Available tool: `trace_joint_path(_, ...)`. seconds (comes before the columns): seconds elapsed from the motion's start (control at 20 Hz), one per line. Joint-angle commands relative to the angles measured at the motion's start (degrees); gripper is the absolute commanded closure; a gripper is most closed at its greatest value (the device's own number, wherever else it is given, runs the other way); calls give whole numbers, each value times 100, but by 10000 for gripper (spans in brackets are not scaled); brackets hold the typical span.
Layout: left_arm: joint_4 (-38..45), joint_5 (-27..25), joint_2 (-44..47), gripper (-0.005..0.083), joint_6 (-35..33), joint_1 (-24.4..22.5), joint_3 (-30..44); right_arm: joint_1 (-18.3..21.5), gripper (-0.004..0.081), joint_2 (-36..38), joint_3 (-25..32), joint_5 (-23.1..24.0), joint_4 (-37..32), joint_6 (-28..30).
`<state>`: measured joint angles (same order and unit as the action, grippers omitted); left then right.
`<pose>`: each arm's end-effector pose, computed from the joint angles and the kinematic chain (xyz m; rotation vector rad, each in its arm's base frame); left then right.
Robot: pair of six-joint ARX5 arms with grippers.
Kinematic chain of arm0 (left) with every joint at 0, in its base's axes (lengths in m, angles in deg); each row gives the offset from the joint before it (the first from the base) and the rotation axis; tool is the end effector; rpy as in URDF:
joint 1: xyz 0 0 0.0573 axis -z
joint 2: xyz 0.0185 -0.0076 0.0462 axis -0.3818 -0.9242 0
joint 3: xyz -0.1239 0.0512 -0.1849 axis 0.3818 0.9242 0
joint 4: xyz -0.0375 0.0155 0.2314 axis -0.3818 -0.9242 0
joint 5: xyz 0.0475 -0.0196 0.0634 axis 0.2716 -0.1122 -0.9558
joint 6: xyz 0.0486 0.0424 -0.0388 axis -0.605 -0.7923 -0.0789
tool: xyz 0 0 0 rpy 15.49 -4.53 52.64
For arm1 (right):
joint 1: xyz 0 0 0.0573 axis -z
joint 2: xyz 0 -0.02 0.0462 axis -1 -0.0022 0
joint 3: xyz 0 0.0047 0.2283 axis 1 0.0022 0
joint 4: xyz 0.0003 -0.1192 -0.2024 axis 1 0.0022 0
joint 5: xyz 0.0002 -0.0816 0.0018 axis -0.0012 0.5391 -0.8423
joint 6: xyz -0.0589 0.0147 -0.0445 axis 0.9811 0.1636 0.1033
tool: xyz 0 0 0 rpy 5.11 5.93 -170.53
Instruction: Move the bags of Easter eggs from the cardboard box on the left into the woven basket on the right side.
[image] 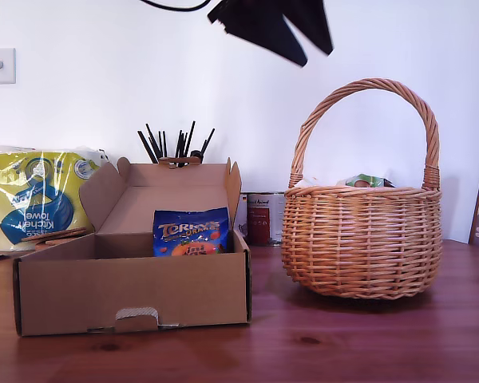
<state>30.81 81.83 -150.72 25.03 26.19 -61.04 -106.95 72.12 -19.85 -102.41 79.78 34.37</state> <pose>0.2405 -0.2846 0.2874 0.3740 0.6536 -0.9775 0.1025 0.0565 0.2524 0.0678 0.3810 0.6907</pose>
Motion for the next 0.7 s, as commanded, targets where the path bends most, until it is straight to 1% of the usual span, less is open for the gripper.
trace_joint_path(0.0,35,15,195,503,-52,-57,531,-15,782,11,7,0,-55,33)
trace_joint_path(0.15,664,4,866,503,-7,-160,1683,-13,782,11,7,0,-52,33)
trace_joint_path(0.3,1733,57,1606,488,96,-590,3099,-15,782,11,9,0,-52,33)
trace_joint_path(0.35,2197,149,1799,452,94,-780,3571,-15,782,11,7,0,-48,33)
trace_joint_path(0.4,2599,168,1910,391,96,-960,3945,-15,782,11,9,0,-50,33)
trace_joint_path(0.45,2977,177,1947,293,96,-1123,4234,-15,782,11,7,0,-50,33)
trace_joint_path(0.5,3171,164,1923,188,50,-1244,4389,-15,782,11,9,0,-50,28)
trace_joint_path(0.55,3281,149,1790,98,-162,-1329,4417,-15,782,11,7,0,-46,2)
trace_joint_path(0.6,3414,61,1683,46,-479,-1384,4417,-15,782,11,7,0,-37,-13)
trace_joint_path(0.65,3665,-42,1521,20,-684,-1412,4417,-15,782,11,9,0,-22,-13)
